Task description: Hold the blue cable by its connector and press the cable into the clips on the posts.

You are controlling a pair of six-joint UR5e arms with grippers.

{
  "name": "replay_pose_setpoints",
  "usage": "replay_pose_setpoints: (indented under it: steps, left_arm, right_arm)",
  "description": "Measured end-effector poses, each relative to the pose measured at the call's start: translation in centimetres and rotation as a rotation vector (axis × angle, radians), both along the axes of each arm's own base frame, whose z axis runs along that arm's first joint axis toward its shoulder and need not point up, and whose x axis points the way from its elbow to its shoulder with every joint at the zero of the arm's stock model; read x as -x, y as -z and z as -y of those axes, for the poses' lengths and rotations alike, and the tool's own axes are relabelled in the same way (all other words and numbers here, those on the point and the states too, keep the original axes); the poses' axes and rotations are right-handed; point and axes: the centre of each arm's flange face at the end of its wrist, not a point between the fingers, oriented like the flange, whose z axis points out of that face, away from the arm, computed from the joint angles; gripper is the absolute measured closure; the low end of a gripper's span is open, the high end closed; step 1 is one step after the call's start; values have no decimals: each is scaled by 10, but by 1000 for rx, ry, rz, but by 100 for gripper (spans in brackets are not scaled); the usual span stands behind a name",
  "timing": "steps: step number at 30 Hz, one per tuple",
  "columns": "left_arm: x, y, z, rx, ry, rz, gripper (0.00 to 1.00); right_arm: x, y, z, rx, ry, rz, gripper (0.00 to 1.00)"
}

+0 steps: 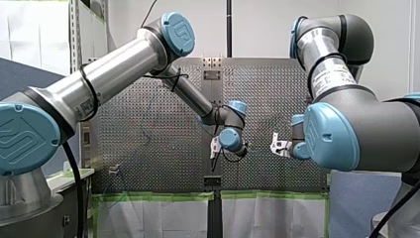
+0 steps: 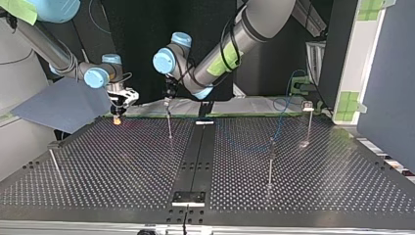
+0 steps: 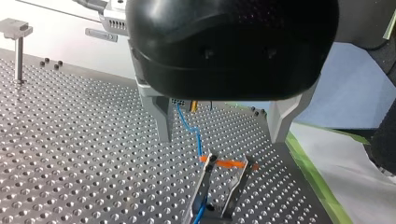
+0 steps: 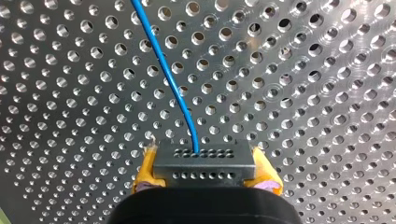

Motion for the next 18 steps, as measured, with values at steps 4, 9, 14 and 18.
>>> replay_pose_setpoints:
  steps: [4,9,14,18]
  left_arm:
    - [1,0,1,0,2,-1,0]
    - [1,0,1,2,2,-2,0]
    - [3,0,2,2,2,-3,0]
    - [3,0,2,3,-1,-4,0]
  right_arm:
    - [0,0,0,0,0,1,100]
    - [0,0,0,-1,0,3,100]
    - [0,0,0,-1,0,4,100]
    - [-1,0,0,-1,-1,5,100]
